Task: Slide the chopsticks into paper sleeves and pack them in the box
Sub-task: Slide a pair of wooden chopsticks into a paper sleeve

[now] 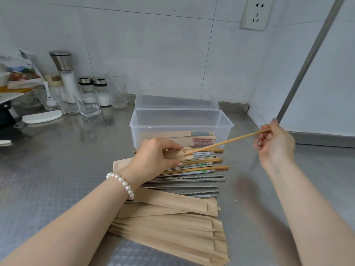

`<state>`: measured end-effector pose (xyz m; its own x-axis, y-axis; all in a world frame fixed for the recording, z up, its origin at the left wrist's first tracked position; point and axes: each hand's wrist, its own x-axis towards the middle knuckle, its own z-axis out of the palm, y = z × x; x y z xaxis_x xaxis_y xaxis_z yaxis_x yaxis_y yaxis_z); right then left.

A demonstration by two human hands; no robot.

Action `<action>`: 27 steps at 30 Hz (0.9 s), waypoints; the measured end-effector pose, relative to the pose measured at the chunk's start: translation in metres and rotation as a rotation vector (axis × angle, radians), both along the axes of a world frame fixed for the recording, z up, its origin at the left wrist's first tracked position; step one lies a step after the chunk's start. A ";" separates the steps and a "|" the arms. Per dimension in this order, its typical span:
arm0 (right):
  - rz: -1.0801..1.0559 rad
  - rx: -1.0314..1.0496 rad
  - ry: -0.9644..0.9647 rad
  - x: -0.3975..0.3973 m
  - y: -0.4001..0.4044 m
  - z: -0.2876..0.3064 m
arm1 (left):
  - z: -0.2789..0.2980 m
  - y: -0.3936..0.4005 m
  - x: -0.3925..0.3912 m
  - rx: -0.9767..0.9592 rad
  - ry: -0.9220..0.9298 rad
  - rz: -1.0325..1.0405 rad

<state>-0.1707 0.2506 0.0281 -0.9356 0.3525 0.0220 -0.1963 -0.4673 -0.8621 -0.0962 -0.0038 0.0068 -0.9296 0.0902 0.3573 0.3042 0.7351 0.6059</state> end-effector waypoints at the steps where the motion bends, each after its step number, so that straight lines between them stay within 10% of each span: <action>1: 0.089 0.042 -0.044 0.001 -0.002 -0.001 | 0.000 0.000 0.000 0.007 0.008 -0.003; 12: 0.741 0.614 -0.145 0.019 -0.025 -0.010 | 0.000 0.000 0.000 0.048 0.042 -0.020; 23: 0.878 0.816 -0.090 0.022 -0.029 -0.014 | -0.001 0.002 0.001 0.050 0.045 -0.031; 27: 0.631 0.781 -0.034 0.017 -0.028 -0.013 | 0.001 0.001 -0.001 0.064 0.036 -0.018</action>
<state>-0.1534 0.2222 0.0148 -0.9507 -0.3102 0.0050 -0.0775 0.2220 -0.9720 -0.0969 -0.0033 0.0079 -0.9144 0.0828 0.3963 0.3397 0.6895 0.6397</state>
